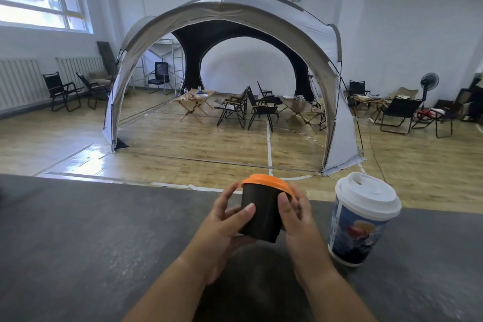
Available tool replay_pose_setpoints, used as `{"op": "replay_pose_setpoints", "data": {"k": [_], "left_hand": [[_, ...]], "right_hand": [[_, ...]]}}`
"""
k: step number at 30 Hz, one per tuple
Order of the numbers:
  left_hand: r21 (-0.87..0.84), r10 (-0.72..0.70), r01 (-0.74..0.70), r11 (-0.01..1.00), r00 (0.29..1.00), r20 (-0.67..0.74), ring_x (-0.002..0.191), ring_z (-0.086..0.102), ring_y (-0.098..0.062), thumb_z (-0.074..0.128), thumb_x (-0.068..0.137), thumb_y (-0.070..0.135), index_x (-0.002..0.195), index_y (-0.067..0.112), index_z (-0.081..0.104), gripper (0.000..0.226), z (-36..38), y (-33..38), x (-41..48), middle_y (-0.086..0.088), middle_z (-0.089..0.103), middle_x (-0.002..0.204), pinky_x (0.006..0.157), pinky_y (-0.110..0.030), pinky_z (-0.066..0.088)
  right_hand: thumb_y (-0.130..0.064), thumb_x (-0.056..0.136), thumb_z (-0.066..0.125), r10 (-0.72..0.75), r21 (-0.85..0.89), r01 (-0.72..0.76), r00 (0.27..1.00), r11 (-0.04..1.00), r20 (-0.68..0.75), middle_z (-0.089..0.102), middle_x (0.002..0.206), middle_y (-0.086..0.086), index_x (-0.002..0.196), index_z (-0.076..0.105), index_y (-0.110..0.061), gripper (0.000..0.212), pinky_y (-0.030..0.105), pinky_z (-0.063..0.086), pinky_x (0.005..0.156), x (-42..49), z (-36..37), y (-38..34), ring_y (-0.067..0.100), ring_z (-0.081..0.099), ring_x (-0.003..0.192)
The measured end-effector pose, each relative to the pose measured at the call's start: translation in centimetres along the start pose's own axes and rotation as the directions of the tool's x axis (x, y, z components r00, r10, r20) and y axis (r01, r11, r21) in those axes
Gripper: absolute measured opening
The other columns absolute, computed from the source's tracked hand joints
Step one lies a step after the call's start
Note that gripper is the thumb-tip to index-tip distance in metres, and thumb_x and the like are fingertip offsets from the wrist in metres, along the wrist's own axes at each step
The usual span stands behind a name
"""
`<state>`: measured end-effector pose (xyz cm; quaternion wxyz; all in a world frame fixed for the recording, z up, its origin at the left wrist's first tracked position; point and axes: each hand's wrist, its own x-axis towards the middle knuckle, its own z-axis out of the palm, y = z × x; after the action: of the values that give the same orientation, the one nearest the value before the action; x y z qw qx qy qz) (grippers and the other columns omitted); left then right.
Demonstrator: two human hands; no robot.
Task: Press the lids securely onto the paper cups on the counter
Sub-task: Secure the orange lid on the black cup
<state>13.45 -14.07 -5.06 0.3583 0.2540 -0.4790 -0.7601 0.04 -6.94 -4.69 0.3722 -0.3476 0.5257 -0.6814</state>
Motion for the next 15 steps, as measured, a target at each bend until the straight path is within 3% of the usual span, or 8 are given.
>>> {"op": "replay_pose_setpoints", "data": {"k": [2,6,9,13,15], "left_hand": [[0.043,-0.001,0.001,0.999,1.000,-0.015,0.103,0.068,-0.034,0.078,0.065,0.017,0.136,0.039,0.046,0.081,0.09,0.00,-0.06,-0.017,0.061,0.124,0.083,-0.046,0.057],[-0.043,-0.049,0.051,0.998,0.997,0.053,0.104,0.068,-0.036,0.068,0.077,0.024,0.130,0.040,0.054,0.057,0.30,0.04,-0.14,-0.016,0.068,0.117,0.084,-0.048,0.056],[-0.019,0.002,-0.001,1.000,0.999,0.041,0.106,0.067,-0.035,0.066,0.076,0.017,0.132,0.039,0.052,0.062,0.16,-0.08,-0.03,-0.016,0.070,0.115,0.086,-0.047,0.057],[0.031,0.046,-0.046,0.998,0.999,-0.015,0.105,0.068,-0.029,0.075,0.068,0.012,0.139,0.038,0.043,0.082,-0.08,-0.05,0.01,-0.011,0.064,0.124,0.079,-0.039,0.058],[0.050,0.035,-0.036,0.998,0.999,0.007,0.108,0.067,-0.029,0.076,0.068,0.015,0.137,0.032,0.048,0.077,-0.12,-0.07,-0.01,-0.012,0.061,0.128,0.082,-0.039,0.057]], "right_hand": [[-0.053,0.075,0.063,-0.027,-0.042,0.026,0.999,0.999,-0.021,0.053,0.134,-0.005,0.139,0.040,-0.037,0.070,0.022,0.051,0.079,0.16,-0.12,0.05,0.015,0.054,0.122],[-0.046,0.081,0.061,-0.035,0.004,0.035,0.997,0.999,-0.073,0.065,0.121,0.001,0.130,0.051,-0.030,0.053,0.036,0.055,0.092,0.71,-0.51,0.28,0.018,0.062,0.113],[-0.050,0.085,0.054,-0.011,0.036,0.013,0.997,0.999,-0.071,0.069,0.118,0.002,0.128,0.056,-0.032,0.047,0.047,0.055,0.096,0.72,-0.43,0.42,0.021,0.065,0.112],[-0.058,0.074,0.061,-0.003,-0.008,0.003,1.000,1.000,0.009,0.061,0.128,-0.001,0.139,0.047,-0.034,0.071,0.032,0.059,0.082,0.05,-0.13,0.18,0.019,0.061,0.116],[-0.054,0.073,0.063,-0.012,-0.027,0.012,1.000,1.000,0.002,0.059,0.128,-0.001,0.140,0.043,-0.034,0.073,0.026,0.058,0.076,0.19,-0.36,0.08,0.016,0.060,0.115]]}}
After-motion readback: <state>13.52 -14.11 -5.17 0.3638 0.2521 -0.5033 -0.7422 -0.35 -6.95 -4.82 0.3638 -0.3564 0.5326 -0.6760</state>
